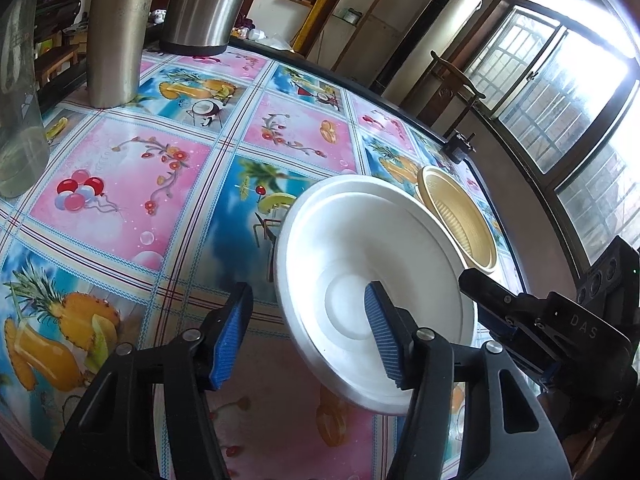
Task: Organize plates and bowls
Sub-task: 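Close the right gripper on the white bowl rim while the left gripper closes beside it, then lift the white foam bowl with both grippers and carry it toward the plate stack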
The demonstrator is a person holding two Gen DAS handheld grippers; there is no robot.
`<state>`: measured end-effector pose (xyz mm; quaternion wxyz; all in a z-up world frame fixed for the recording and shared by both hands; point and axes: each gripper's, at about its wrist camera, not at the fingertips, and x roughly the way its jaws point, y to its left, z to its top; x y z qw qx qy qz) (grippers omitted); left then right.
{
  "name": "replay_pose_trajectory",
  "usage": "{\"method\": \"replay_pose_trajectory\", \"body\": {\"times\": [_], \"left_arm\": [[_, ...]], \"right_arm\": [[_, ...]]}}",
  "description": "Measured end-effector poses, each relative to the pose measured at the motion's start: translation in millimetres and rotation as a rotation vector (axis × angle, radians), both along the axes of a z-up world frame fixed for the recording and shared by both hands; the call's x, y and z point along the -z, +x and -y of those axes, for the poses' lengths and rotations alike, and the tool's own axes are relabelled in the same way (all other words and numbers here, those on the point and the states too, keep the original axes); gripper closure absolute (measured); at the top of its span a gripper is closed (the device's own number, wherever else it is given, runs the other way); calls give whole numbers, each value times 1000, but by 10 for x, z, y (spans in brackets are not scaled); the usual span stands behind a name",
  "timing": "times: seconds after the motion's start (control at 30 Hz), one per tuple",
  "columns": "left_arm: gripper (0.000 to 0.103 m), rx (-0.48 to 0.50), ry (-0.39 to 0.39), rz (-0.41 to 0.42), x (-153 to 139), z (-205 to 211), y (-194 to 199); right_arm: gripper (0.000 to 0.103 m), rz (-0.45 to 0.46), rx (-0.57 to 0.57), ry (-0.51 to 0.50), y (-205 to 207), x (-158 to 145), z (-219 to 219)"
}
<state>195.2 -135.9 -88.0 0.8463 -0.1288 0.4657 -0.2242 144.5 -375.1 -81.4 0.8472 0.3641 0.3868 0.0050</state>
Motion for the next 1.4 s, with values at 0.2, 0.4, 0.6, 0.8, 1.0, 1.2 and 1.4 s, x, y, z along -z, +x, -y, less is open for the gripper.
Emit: {"method": "replay_pose_trajectory", "body": {"times": [0.2, 0.4, 0.6, 0.8, 1.0, 1.2, 1.4], "left_arm": [[69, 10, -26, -39, 34, -25, 21], [87, 28, -18, -55, 59, -10, 12], [93, 14, -33, -57, 45, -81, 11], [93, 21, -28, -48, 22, -60, 0], [93, 20, -21, -38, 11, -59, 4], [93, 20, -18, -23, -26, -67, -24], [93, 19, -16, -7, -72, -63, -60]], "right_arm": [[82, -7, -2, -10, 12, 2, -22], [91, -17, -3, -25, 22, 9, -47], [96, -26, 2, -32, 31, 23, -41], [96, -19, 7, -44, 25, -6, -47], [96, -26, 9, -42, 23, -6, -41], [96, -22, 10, -39, -1, -7, -44], [96, -22, 18, -34, -50, -29, -36]]}}
